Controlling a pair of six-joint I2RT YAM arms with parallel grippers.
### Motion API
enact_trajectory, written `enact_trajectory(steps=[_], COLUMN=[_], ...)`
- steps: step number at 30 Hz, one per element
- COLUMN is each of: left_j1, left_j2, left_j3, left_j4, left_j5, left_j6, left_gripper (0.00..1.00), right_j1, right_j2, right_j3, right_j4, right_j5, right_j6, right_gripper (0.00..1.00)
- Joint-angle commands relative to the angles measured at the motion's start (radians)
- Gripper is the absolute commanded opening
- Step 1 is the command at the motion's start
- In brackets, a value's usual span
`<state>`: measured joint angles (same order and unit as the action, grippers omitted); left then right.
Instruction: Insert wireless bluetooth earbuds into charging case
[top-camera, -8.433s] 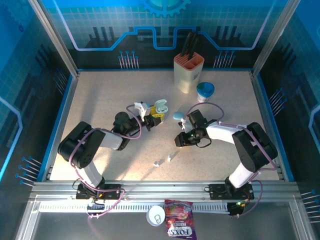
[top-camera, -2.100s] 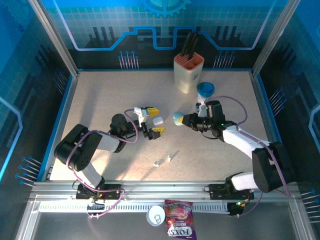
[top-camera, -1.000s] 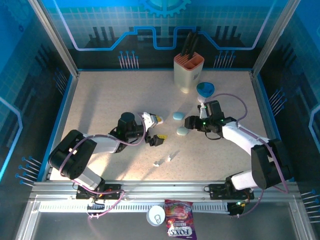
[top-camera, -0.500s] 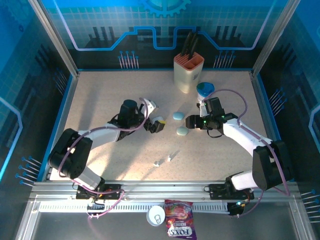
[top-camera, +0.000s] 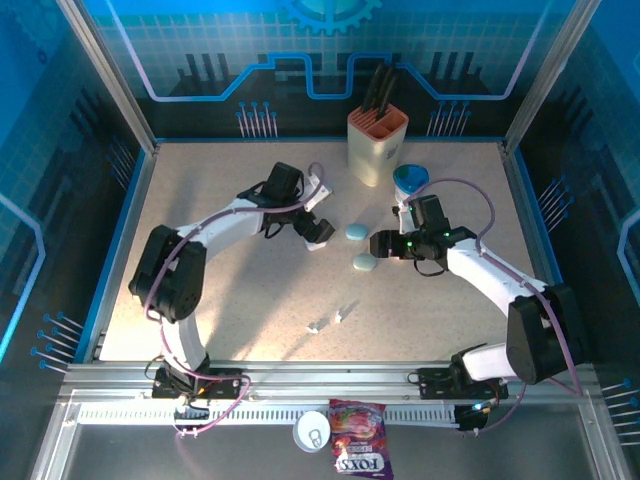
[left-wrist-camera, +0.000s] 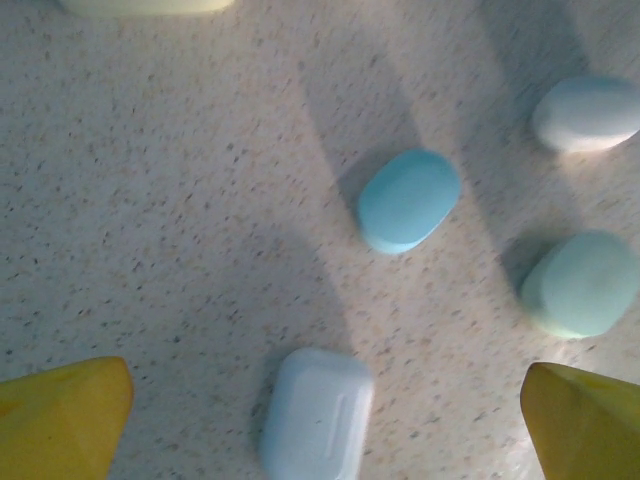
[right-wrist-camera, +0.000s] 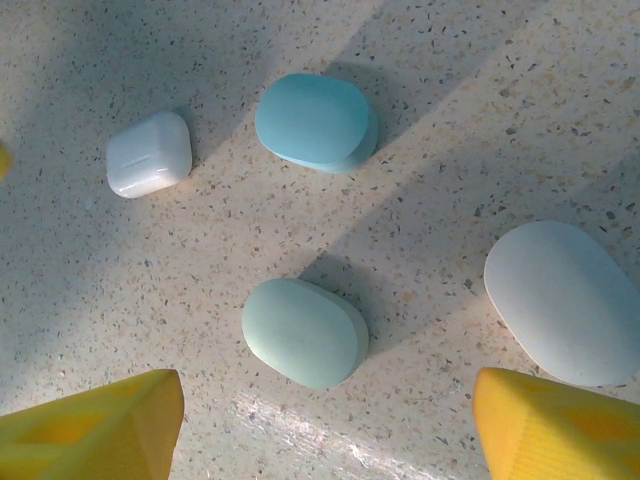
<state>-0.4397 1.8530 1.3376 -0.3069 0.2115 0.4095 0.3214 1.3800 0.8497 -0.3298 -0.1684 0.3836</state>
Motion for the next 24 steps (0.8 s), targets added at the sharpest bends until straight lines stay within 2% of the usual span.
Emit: enact_trajectory(steps=[1, 10, 19, 24], left_j1=[-0.031, -0.070, -0.077, -0.077], left_j2=[0.079, 0.235, 0.327, 0.370], left_j3=[0.097, 0.284, 0.371, 0.413], left_j4=[-0.236, -0.422, -0.492, -0.510], left_j5=[-0.100, -0.129, -0.219, -0.214], left_j6=[0.129, 0.191, 0.169, 0.155], left_gripper=[0.95, 0.83, 0.74, 0.70], right_j1=[-0.002, -0.017, -0.028, -0.031], right_j2=[-0.031, -0.039, -0.045, -0.055], right_j3=[-0.008, -0.029, -0.032, -0.050], right_j4=[-0.009, -0.005, -0.005, 0.000], right_j5=[-0.016, -0.031, -0.045, -0.048], right_j6=[-0.014, -0.014, -0.019, -0.014], right_gripper=[0.77, 0.77, 0.77, 0.77])
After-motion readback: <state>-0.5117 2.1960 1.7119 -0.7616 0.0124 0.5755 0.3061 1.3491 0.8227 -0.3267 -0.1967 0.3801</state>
